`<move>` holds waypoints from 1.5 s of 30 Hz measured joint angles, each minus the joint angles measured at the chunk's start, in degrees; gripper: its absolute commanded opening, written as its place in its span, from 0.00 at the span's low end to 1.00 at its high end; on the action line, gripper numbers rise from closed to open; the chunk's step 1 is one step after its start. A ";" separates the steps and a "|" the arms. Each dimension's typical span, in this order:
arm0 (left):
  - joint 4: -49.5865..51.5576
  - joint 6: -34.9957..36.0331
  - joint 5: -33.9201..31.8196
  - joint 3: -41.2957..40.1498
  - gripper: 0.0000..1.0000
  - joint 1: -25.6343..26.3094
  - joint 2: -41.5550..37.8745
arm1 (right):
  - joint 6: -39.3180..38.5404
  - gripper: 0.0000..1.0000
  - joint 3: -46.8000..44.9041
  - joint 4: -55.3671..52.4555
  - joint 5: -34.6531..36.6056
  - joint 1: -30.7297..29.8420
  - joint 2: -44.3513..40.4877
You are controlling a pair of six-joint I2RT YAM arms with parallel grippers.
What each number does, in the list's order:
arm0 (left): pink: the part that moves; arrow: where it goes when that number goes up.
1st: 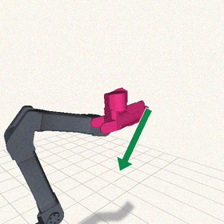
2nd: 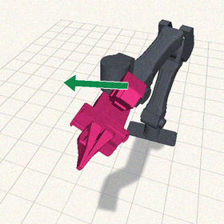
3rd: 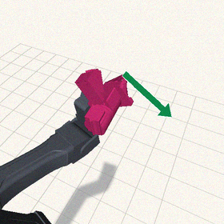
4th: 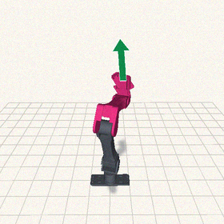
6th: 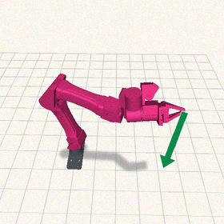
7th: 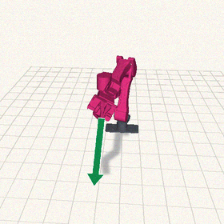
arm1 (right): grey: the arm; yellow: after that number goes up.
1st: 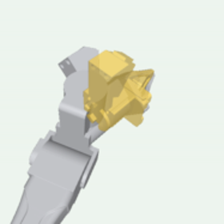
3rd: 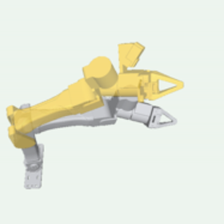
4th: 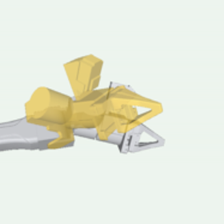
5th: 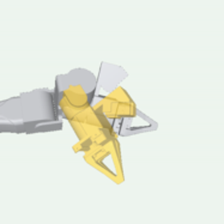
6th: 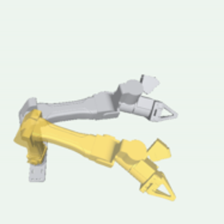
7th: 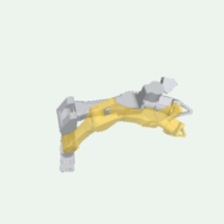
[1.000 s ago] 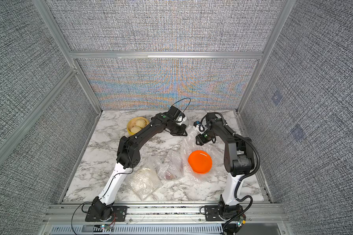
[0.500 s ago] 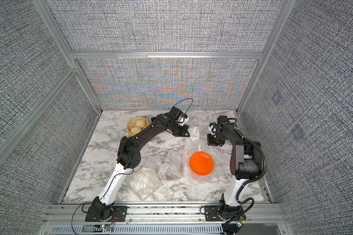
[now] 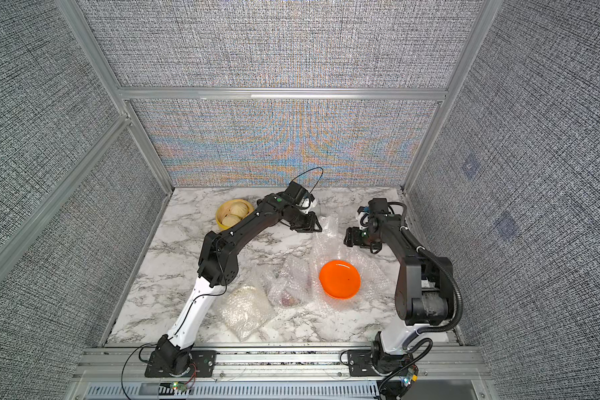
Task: Unpack dinner plates from bubble wrap
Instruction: Unwrap the bubble wrap at the center of the board.
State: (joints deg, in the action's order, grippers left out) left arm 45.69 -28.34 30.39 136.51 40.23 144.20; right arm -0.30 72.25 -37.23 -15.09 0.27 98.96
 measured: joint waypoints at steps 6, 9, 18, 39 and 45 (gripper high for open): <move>0.68 0.07 -0.28 -0.24 0.38 -0.20 0.00 | -5.40 0.68 5.60 -1.66 -1.55 -0.35 7.21; 0.79 0.07 -0.42 -0.24 0.26 -0.22 0.04 | -6.91 0.44 7.19 -2.34 -2.54 -0.81 9.29; 2.08 0.70 -2.34 -1.16 0.00 -1.09 -0.61 | -0.26 0.00 1.88 -1.88 2.21 4.04 3.87; 6.71 -0.22 -5.92 -0.33 0.86 -2.97 -2.64 | 6.58 0.77 -1.20 -9.03 -7.89 -1.01 -5.31; 14.43 0.92 -12.76 -5.29 0.86 -2.99 -7.08 | 11.23 0.76 -12.46 -15.72 -8.20 -0.61 -16.17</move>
State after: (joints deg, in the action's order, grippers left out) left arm 60.12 -27.42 17.63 131.22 37.23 137.12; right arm 10.94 59.79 -52.95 -23.29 -0.34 82.78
